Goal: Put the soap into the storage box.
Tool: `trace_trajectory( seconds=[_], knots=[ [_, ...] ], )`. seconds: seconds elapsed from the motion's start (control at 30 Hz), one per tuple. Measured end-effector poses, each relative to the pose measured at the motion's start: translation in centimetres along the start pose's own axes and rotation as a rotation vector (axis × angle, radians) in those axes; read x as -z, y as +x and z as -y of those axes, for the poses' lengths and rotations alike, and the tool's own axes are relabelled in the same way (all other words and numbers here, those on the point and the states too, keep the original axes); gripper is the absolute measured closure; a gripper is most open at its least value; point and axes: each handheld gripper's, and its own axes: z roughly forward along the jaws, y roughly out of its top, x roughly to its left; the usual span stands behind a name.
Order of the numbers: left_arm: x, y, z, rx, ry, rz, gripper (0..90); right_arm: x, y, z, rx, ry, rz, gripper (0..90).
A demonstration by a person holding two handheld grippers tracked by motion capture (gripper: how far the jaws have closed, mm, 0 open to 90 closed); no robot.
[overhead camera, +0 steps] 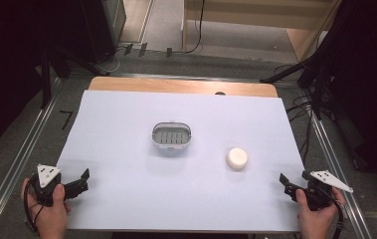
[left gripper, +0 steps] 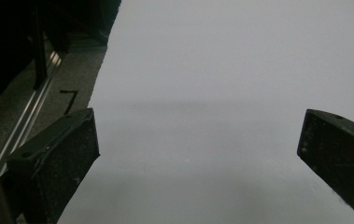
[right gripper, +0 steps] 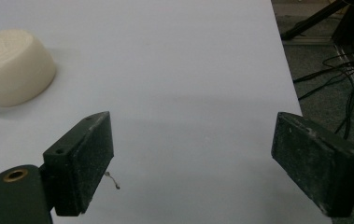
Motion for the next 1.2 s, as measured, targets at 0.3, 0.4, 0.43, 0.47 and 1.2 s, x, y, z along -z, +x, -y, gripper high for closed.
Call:
trace_trajectory(
  seconds=[0.3, 0.4, 0.43, 0.47, 1.2],
  knots=[
    [-0.25, -0.04, -0.11, 0.0, 0.025, -0.003, 0.0, -0.11, 0.29, -0.05, 0.017, 0.012, 0.029, 13.6],
    [-0.29, -0.09, -0.12, -0.003, 0.029, -0.006, 0.0, -0.09, 0.22, -0.06, 0.006, 0.007, 0.032, 13.7],
    [-0.27, -0.13, -0.11, -0.005, 0.025, -0.009, 0.0, -0.1, 0.18, -0.06, 0.005, 0.005, 0.029, 13.7],
    [-0.27, -0.13, -0.11, -0.005, 0.025, -0.009, 0.0, -0.11, 0.16, -0.06, 0.005, 0.007, 0.028, 13.7],
    [-0.22, -0.26, -0.09, -0.019, 0.022, -0.008, 0.0, 0.46, 0.81, -0.7, 0.07, -0.033, 0.022, 23.8]
  ],
)
